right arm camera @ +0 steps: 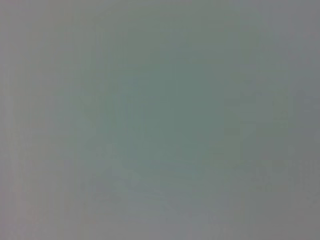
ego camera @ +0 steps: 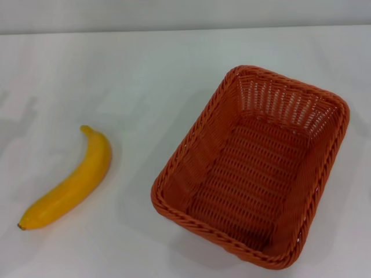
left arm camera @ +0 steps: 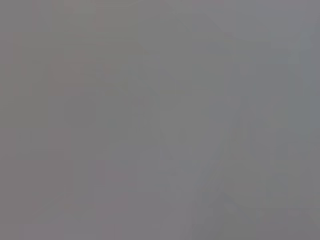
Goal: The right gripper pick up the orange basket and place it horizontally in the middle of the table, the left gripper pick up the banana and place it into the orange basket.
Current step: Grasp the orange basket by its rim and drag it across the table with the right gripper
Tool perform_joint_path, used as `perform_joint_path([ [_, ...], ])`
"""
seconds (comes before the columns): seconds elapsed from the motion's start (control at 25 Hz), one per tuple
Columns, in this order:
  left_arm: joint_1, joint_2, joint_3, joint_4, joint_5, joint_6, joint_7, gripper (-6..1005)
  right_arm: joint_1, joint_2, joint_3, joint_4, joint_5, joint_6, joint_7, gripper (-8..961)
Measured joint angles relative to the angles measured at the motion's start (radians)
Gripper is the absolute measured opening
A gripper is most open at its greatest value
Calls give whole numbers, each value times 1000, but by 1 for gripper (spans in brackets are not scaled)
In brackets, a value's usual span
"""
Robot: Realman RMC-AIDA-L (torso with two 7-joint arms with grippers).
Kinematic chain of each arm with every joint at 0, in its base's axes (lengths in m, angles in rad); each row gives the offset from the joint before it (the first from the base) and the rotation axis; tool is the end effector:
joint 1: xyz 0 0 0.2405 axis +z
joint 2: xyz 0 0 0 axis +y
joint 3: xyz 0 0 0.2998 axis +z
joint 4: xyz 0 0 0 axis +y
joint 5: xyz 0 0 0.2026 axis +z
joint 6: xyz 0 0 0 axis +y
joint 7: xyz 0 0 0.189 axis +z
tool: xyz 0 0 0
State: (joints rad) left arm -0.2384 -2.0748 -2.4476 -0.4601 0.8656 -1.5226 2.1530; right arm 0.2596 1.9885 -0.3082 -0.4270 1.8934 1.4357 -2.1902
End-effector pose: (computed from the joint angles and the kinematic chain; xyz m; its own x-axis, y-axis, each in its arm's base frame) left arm -0.3437 0.3313 0.0869 0.3429 -0.2709 0.8995 0.8256 -0.3699 -0.4261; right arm 0.4058 0.3295 0.1247 0.5432 0.1727 -0.8217 -0.8024 -0.1813 -0.5686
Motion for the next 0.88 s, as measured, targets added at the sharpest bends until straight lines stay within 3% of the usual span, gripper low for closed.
perform_joint_path([
  [0.52,14,2,5,0,4,-8,-6,740,1,-13,-8,-48,-37,-6,30,819],
  [0.6,15,2,5,0,5,-7,-7,740,3,-15,-29,-125,-84,-6,86,816],
  [0.76,18,3,5,0,5,-6,-7,741,18,-19,-128,-412,-265,-15,329,810],
  [0.88,20,2,6,0,6,-8,-7,741,65,-43,-209,-617,-423,-19,558,805],
])
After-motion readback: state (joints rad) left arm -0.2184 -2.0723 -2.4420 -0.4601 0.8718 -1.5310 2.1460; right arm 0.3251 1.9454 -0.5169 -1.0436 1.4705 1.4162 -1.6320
